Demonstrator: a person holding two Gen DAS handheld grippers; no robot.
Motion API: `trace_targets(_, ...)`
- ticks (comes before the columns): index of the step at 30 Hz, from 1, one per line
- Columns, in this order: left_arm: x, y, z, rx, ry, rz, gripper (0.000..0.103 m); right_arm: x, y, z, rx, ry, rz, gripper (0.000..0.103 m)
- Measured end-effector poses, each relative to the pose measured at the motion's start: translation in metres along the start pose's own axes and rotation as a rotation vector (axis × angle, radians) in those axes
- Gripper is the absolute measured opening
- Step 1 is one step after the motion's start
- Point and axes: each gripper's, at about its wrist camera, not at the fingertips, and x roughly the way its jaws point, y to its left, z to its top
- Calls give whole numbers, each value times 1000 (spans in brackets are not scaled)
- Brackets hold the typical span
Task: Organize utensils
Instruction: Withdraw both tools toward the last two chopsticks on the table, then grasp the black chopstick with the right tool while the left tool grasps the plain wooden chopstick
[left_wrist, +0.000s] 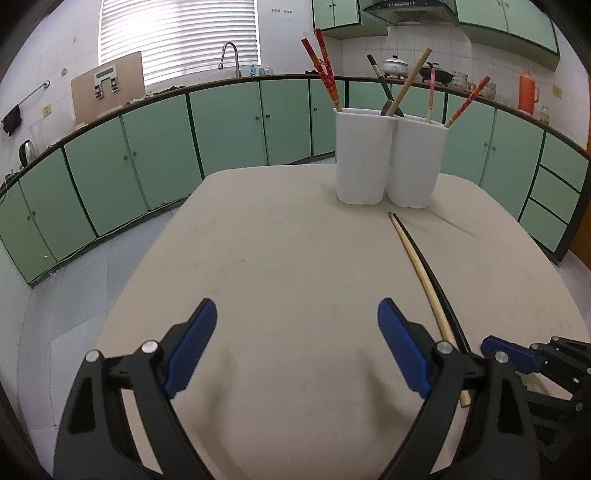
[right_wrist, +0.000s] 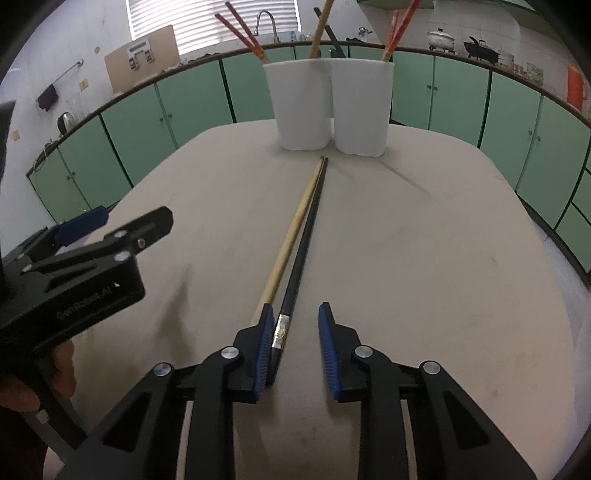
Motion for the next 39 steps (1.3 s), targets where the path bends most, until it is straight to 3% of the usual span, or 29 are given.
trace_targets(3, 0, -1, 0, -2, 1, -4, 87, -1, -4, 0, 9, 5, -2, 9)
trace_targets(9, -2, -11, -1, 15, 4, -29, 84, -8, -19, -6, 55, -8, -26, 7)
trace_targets(22, 11, -64, -3, 69, 75, -164, 77, -18, -69, -10, 190, -37, -120, 7)
trace_targets(29, 37, -79, -6, 74, 193, -198, 48, -21, -76, -8, 194, -49, -117, 7)
trace_targets(32, 40, -79, -6, 65, 210, -199, 42, -20, -78, -9, 197, -44, -113, 7)
trace_targets(34, 39, -82, -4, 77, 207, -189, 30, -19, -77, -9, 196, -41, -109, 7)
trace_targets(36, 38, -85, -4, 87, 205, -188, 8, -19, -76, -10, 188, -39, -107, 7)
trace_targets(39, 36, -83, -6, 81, 202, -183, 6, -18, -74, -9, 179, -35, -104, 7)
